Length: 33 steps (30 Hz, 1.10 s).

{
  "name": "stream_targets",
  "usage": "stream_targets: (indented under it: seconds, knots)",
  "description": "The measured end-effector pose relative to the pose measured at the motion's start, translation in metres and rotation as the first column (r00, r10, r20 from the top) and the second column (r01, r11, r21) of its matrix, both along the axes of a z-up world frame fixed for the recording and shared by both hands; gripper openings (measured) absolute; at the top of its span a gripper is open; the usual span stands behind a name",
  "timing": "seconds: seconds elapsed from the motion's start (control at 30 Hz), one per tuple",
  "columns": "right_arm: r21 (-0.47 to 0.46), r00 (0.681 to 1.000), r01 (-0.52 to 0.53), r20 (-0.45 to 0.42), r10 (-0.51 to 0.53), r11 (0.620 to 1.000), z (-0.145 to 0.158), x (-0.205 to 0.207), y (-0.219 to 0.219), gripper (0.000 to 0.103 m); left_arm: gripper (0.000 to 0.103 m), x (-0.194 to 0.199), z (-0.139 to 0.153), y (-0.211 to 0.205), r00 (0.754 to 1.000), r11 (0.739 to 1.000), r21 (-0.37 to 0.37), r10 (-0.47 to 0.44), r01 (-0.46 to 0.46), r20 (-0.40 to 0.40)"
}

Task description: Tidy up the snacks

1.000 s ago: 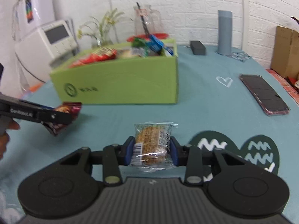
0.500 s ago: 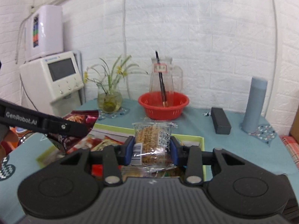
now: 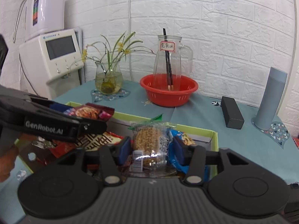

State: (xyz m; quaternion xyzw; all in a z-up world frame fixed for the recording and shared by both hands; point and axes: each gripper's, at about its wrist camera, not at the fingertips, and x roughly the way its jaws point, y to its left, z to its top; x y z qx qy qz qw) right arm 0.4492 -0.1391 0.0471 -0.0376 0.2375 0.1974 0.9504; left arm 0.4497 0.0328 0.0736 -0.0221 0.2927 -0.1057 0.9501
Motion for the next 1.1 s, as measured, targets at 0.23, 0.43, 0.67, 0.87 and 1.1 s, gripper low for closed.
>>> stream_targets:
  seconds: [0.23,0.43,0.67,0.87,1.1]
  knots:
    - [0.061,0.993,0.056,0.1,-0.062,0.997,0.033,-0.042,-0.023,0.102,0.075,-0.041,0.039,-0.002,0.995,1.0,-0.005,0.002,-0.001,0.099]
    - [0.068,0.984,0.1,0.14,-0.109,0.993,0.045,-0.094,-0.037,0.102,0.08,-0.086,0.055,-0.008,0.992,1.0,-0.018,-0.009,0.012,0.13]
    - [0.123,0.973,0.167,0.138,-0.184,0.978,0.04,-0.158,-0.05,0.103,0.093,-0.145,0.049,-0.014,0.99,0.999,-0.037,0.025,-0.02,0.138]
    - [0.108,0.962,0.257,0.069,-0.265,0.96,0.012,-0.186,-0.043,0.103,0.092,-0.187,0.012,-0.022,0.983,0.989,0.0,0.148,-0.149,0.107]
    - [0.111,0.945,0.325,-0.007,-0.326,0.939,-0.018,-0.218,-0.04,0.103,0.092,-0.218,-0.023,-0.024,0.984,0.983,0.048,0.173,-0.175,0.041]
